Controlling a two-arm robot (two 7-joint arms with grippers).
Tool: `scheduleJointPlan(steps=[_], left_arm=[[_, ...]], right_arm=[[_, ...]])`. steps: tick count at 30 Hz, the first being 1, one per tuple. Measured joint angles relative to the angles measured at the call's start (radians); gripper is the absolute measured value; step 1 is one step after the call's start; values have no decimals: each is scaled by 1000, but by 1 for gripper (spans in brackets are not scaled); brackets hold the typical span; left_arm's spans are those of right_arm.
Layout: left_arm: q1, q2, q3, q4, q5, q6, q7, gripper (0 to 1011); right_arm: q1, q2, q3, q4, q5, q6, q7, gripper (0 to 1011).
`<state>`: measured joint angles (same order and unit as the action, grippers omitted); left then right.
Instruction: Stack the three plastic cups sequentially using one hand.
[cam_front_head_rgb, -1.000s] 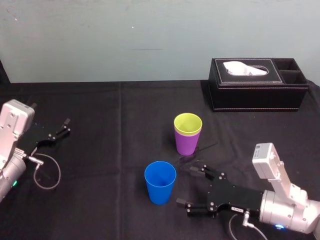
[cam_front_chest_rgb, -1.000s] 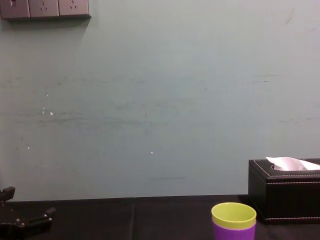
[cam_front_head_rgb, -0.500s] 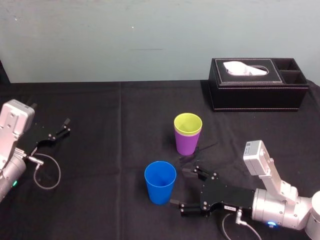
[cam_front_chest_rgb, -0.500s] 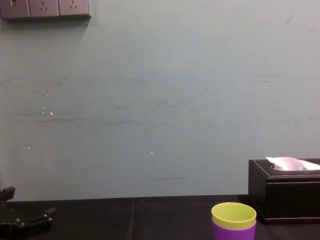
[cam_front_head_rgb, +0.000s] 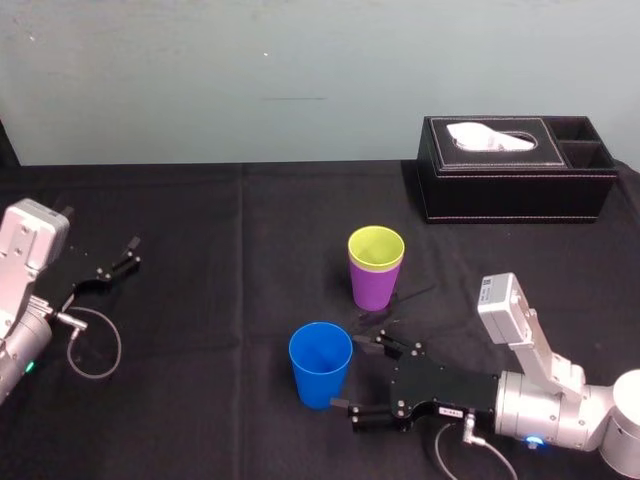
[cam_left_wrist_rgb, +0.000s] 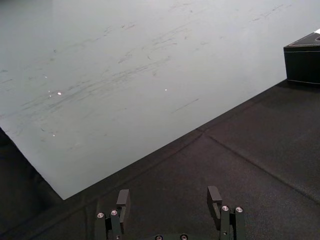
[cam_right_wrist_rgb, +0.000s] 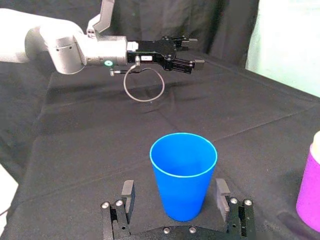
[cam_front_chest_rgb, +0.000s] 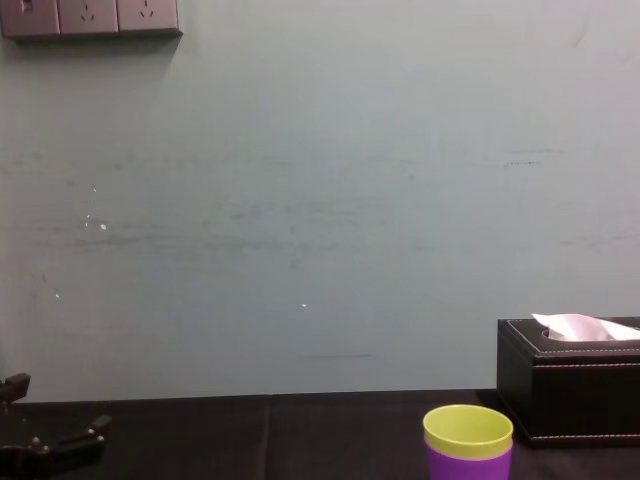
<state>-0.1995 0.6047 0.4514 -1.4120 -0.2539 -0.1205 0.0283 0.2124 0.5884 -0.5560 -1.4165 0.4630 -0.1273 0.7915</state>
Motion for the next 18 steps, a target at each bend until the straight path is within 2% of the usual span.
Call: scheduleJointPlan(steps=[18], left_arm=[[0, 0, 0, 0, 0, 0, 0, 1010]], right_arm=[[42, -25, -28, 39, -9, -4, -3, 1004]])
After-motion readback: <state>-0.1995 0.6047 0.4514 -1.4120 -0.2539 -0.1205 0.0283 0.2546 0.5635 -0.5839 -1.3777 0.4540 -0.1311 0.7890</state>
